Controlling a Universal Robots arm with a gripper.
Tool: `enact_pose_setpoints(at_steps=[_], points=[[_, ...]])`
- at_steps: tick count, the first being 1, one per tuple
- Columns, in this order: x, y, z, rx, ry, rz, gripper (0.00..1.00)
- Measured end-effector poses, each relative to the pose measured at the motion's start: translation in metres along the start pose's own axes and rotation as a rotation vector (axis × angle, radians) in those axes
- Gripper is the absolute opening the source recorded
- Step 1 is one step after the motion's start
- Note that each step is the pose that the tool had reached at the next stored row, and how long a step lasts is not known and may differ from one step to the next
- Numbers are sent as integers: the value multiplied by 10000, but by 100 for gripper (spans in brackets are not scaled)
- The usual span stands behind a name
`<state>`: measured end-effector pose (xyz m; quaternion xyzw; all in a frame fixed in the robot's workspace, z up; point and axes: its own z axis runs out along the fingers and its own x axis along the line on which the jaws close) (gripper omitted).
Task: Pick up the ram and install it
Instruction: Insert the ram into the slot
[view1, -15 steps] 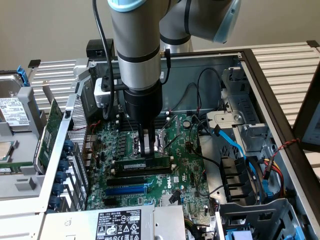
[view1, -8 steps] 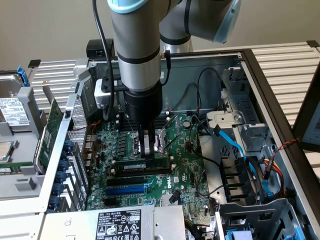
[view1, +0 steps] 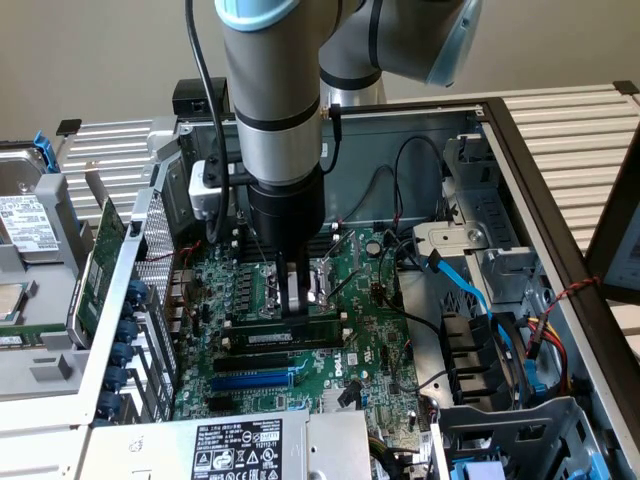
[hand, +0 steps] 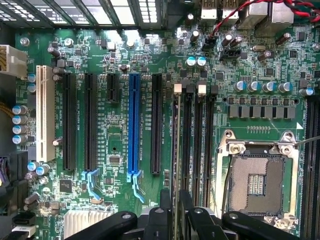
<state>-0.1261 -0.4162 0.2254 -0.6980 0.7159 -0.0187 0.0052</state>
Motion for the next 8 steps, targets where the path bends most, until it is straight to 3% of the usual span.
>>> enact_pose_setpoints(at_steps=[8], points=[[1, -2, -63, -116, 5, 65, 22]])
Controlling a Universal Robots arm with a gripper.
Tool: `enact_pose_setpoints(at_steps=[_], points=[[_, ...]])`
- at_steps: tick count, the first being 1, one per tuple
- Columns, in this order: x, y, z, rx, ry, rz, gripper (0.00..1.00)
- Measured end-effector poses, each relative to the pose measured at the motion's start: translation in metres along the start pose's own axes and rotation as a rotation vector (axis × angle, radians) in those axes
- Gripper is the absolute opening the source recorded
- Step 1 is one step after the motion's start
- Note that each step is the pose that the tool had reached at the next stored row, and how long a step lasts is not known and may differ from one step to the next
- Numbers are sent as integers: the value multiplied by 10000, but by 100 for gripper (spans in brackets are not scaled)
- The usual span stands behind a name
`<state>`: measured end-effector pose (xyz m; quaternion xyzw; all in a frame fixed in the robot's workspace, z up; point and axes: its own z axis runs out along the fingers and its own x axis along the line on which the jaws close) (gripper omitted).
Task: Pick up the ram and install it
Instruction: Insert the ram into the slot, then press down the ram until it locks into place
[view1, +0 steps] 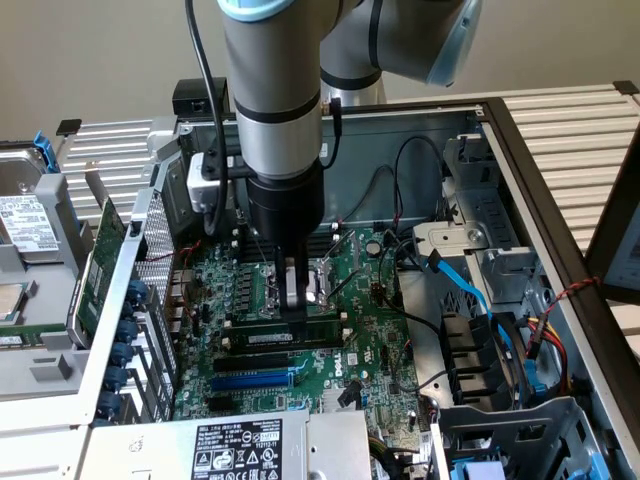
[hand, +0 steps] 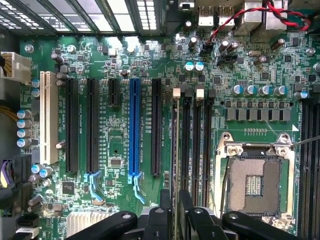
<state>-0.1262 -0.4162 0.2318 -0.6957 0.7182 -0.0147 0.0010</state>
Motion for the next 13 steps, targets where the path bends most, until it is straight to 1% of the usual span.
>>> enact_pose_setpoints(at_steps=[2, 8, 13], points=[[0, 0, -19, -11, 1, 15, 22], [2, -2, -94, -12, 0, 28, 22], [2, -3, -125, -12, 0, 28, 22]])
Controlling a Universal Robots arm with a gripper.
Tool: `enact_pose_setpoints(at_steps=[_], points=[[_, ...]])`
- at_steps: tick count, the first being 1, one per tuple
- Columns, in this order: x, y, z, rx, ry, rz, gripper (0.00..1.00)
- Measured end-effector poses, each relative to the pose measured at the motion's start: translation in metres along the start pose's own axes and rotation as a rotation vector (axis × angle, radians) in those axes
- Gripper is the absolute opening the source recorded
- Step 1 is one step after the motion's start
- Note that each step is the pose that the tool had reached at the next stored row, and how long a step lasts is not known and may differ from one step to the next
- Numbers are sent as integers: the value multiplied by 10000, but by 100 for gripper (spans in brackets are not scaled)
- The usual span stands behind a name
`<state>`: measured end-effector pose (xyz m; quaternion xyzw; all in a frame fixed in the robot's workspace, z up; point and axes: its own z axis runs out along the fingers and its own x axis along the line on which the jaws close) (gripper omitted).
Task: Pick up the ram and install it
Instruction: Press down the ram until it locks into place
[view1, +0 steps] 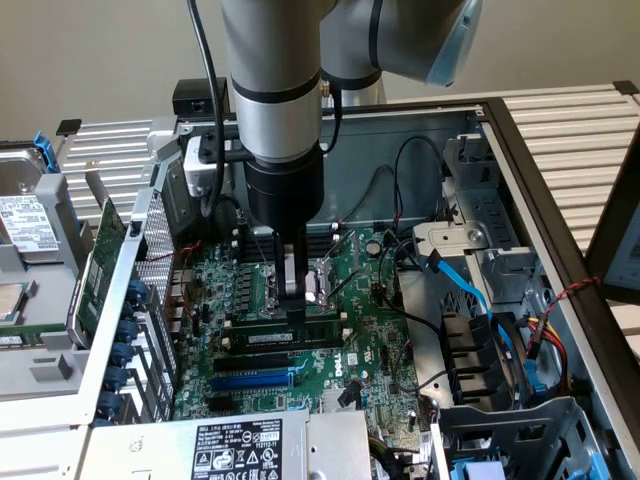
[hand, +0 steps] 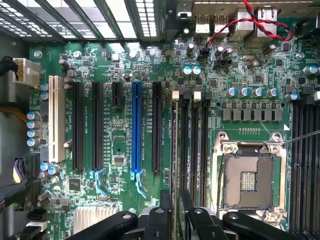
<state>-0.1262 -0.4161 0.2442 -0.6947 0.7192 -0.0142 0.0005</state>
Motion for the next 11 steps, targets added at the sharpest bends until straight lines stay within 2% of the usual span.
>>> enact_pose_setpoints(at_steps=[7, 8, 11], points=[[0, 1, -21, -29, -1, -1, 22], [0, 2, -22, -42, 0, 0, 22], [1, 2, -24, -143, 10, 15, 20]])
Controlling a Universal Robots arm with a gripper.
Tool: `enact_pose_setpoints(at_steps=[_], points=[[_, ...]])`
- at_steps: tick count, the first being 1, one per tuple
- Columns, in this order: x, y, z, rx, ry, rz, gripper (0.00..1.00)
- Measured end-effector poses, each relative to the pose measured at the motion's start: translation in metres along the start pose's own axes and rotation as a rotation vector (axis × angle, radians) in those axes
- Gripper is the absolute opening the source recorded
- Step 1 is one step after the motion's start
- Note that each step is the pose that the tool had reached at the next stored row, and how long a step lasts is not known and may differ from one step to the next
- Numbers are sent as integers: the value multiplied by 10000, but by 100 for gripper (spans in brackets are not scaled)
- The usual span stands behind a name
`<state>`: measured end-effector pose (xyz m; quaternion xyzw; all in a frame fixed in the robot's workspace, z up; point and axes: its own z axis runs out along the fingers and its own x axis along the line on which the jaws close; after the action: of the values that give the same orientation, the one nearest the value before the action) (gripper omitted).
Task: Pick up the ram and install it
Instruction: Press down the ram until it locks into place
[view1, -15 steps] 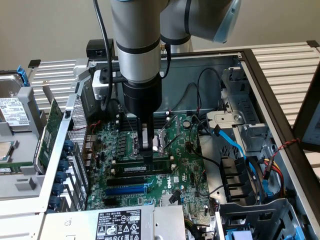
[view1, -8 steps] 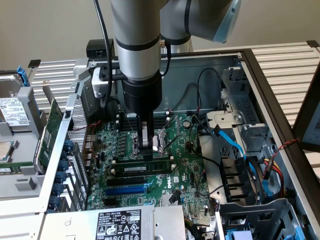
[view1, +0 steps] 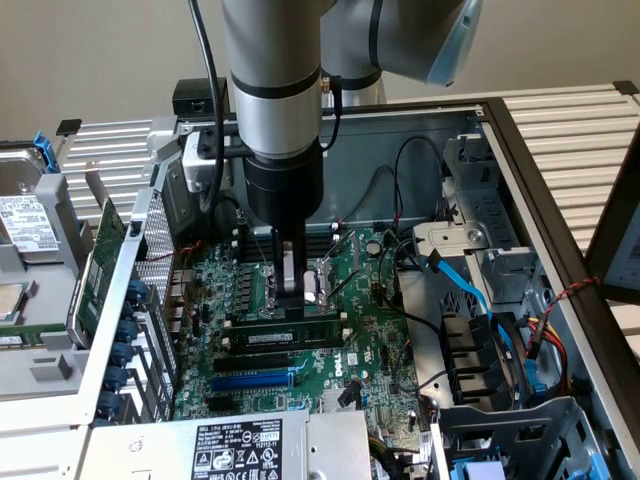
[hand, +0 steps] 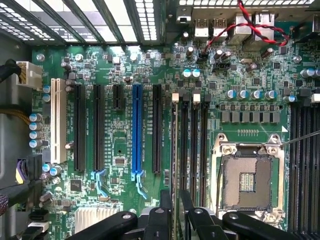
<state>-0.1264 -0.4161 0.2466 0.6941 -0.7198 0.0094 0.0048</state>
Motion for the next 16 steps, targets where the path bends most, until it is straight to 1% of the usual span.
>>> enact_pose_setpoints(at_steps=[1, 2, 3, 4, 6, 7, 11, 12, 16], points=[[0, 0, 0, -43, 5, 4, 20], [0, 0, 0, -88, 12, 7, 13], [0, 0, 1, -132, 20, 10, 13], [-1, 1, 1, -175, 40, 13, 11], [-10, 1, 9, -242, 91, 20, 11], [-20, 1, 14, -262, 110, 21, 11], [-76, 3, 45, -268, 112, 25, 11], [-83, 3, 52, -270, 123, 26, 11], [-87, 4, 77, -269, 214, 26, 11]])
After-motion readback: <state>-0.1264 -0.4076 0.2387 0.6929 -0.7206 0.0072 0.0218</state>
